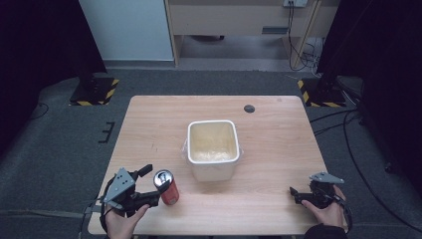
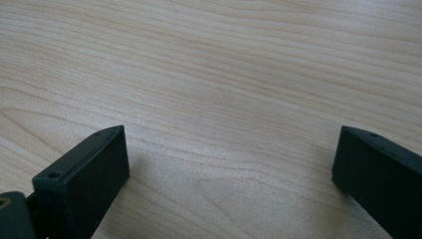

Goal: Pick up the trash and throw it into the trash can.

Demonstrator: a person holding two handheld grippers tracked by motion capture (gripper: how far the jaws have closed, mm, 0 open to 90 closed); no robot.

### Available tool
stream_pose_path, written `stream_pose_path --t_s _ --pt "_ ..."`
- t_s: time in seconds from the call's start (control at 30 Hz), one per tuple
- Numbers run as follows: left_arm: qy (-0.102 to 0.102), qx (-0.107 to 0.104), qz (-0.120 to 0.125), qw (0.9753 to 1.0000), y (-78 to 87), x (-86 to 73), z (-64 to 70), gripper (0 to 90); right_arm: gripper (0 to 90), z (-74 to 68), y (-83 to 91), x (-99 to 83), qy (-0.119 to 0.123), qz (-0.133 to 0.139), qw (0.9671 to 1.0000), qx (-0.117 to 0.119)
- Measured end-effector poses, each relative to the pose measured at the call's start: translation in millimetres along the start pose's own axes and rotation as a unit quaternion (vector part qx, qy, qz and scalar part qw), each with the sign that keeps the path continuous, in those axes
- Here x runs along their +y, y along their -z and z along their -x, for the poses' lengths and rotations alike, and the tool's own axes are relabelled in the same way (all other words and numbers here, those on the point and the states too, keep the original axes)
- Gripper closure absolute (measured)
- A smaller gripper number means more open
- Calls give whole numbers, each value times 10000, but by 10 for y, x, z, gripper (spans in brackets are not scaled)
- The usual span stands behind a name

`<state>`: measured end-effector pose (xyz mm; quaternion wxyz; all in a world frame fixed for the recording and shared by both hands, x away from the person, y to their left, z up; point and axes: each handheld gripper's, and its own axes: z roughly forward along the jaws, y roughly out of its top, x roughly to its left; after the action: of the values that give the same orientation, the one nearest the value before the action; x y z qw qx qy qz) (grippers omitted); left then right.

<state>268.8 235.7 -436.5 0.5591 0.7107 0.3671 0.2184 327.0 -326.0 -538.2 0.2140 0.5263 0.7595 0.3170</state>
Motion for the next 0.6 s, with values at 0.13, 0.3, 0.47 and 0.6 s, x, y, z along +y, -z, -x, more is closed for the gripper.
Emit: stream_pose_path --t_s 0.13,0.3,0.47,0.6 --pt "-8 -20 -146 9999 -63 -68 16 174 16 0 0 0 1 0 10000 0" --pt "-52 -40 -372 9993 -153 -161 28 178 16 -1 0 0 -3 -1 10000 0" --pt "-43 -32 -546 9985 -210 -237 -4 202 17 -1 0 0 -3 -1 10000 0" --pt "-9 -88 -631 9980 -232 -273 -34 246 16 0 0 0 2 -1 10000 0"
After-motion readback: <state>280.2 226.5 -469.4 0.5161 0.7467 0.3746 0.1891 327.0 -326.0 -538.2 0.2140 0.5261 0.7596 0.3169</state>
